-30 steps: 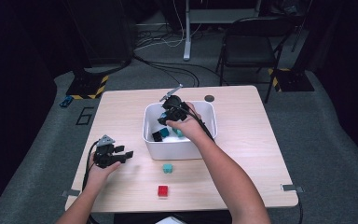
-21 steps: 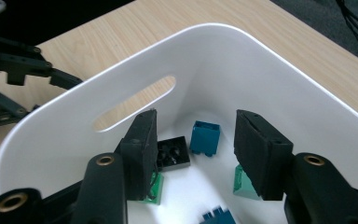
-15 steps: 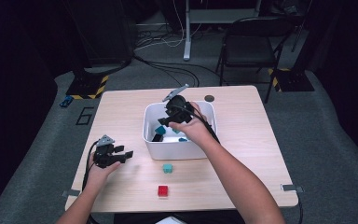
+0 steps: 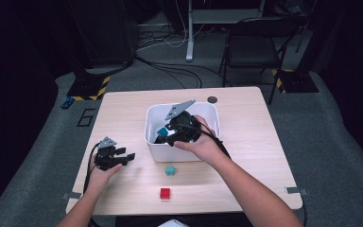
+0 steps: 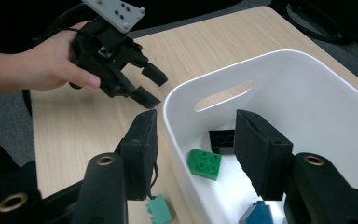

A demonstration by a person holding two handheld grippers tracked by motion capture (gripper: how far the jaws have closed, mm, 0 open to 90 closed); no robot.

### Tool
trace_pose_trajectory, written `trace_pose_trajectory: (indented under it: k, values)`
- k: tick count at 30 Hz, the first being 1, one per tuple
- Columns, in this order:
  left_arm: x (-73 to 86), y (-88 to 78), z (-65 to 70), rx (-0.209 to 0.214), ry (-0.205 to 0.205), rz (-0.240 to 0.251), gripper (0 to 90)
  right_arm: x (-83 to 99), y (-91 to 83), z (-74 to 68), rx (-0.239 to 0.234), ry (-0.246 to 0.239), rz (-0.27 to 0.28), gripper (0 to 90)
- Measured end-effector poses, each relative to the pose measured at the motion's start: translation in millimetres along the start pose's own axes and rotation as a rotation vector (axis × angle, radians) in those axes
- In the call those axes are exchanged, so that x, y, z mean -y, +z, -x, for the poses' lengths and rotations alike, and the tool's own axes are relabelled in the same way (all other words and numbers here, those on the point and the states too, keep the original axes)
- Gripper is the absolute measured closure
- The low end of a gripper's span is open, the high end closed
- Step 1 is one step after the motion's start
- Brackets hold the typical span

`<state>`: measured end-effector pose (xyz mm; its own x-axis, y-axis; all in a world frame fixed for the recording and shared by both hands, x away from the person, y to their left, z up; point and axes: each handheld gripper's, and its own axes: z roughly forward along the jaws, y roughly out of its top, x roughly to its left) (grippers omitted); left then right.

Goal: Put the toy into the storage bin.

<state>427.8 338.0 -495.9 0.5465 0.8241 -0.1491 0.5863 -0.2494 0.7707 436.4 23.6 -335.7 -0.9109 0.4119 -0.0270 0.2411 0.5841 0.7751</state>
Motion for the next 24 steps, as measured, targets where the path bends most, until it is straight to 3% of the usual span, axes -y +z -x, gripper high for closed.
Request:
trace_pose_trajectory:
  k: [10,24]
  values:
    - [0.1,0.4,0.1,0.000,0.002,-0.003,41.4,19.9,-0.4,-17.6,-0.026,-0.007,0.021,49.3]
    - [0.4,0.7,0.1,-0.001,0.000,0.003,41.4,53.0,24.5,-36.4,-0.035,-0.023,-0.003,49.5]
